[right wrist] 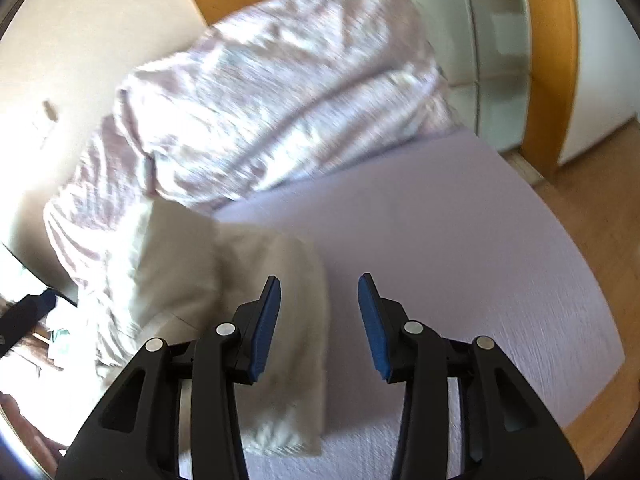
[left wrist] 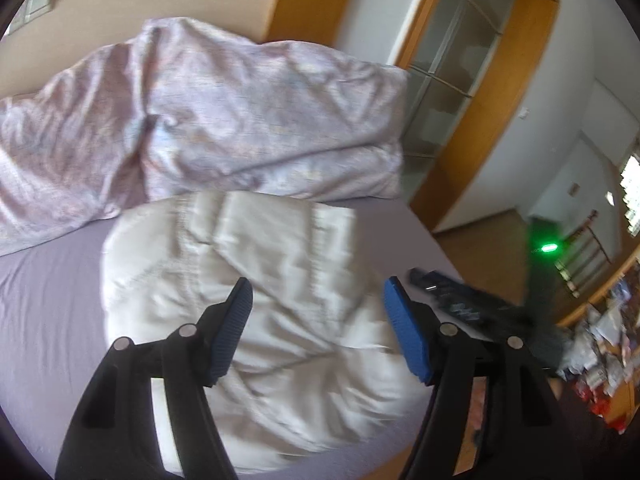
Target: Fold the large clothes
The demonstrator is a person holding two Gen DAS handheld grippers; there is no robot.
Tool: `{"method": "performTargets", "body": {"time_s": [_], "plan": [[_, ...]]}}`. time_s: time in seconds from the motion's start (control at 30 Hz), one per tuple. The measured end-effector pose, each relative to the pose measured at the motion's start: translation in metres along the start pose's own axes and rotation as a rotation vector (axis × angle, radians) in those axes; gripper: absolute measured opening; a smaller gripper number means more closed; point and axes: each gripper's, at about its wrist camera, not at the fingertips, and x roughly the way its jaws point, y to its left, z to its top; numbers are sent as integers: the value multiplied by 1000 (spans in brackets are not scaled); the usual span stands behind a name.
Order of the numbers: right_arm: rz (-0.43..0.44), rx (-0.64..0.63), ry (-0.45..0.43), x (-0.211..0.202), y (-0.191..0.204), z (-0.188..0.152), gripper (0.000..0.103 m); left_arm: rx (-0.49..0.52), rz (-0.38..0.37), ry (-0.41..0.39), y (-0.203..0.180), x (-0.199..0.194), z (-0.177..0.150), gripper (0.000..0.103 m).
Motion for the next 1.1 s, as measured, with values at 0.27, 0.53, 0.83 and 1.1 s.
{"method": "performTargets", "body": {"time_s": [0.27,0.53,0.83,1.1], "plan": [[118,-121,-14,-5,52,19,42,-55,149,19,47,5,-7,68],[208,-225,6,-1,94,19,42,-147,247,91,93,23,-26,68],[223,-260,59,17,108,16,42,-180,183,142,89,54,-42,67],[88,-205,106,57,80,12,42,-151,177,146,75,70,-45,67]]}}
